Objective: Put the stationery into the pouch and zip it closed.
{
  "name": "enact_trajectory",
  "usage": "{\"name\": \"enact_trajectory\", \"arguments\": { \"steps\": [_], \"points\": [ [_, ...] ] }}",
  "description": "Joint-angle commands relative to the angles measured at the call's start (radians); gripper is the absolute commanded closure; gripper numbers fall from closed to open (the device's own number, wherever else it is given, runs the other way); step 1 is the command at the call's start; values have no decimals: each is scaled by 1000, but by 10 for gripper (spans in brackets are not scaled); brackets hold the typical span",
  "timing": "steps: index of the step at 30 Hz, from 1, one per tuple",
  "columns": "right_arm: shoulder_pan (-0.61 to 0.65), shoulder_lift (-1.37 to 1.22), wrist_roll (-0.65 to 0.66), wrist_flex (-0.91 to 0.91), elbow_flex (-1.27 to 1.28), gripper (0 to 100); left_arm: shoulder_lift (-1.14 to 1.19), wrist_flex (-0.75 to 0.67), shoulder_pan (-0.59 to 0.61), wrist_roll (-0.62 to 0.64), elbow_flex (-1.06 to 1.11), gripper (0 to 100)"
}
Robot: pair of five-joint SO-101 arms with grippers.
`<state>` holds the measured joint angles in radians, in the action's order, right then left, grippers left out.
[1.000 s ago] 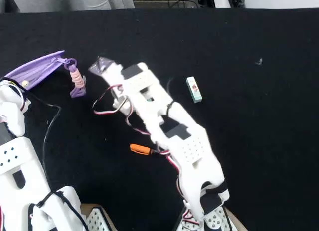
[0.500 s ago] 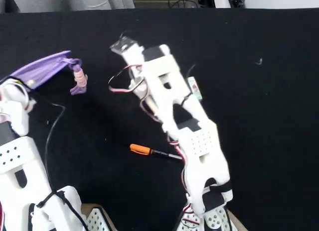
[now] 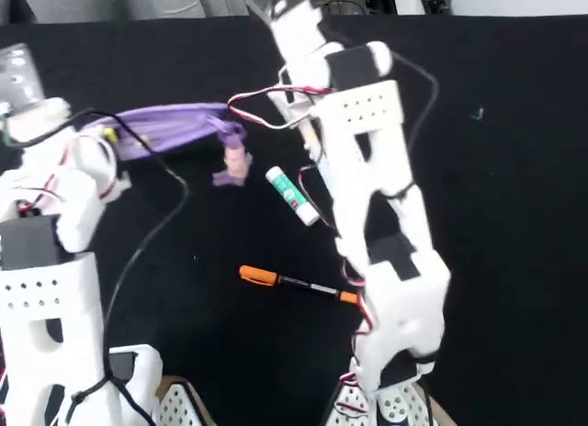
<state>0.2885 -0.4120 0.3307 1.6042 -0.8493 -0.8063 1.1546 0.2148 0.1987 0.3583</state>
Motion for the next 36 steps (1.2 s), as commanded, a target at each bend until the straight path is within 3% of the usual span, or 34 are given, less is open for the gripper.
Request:
{"name": "enact_trajectory", "arguments": {
  "steps": [1,11,18,36],
  "points": [
    [-23,186,-80,-37,-64,988,-5,14,-108,-2,-65,971],
    [-12,384,-239,-137,-53,988,-3,6,-160,21,-38,971],
    [81,483,-353,-137,-53,987,-3,6,-160,28,-21,971],
    [276,647,-367,-239,-47,987,-5,-23,-160,29,30,971]
  ]
}}
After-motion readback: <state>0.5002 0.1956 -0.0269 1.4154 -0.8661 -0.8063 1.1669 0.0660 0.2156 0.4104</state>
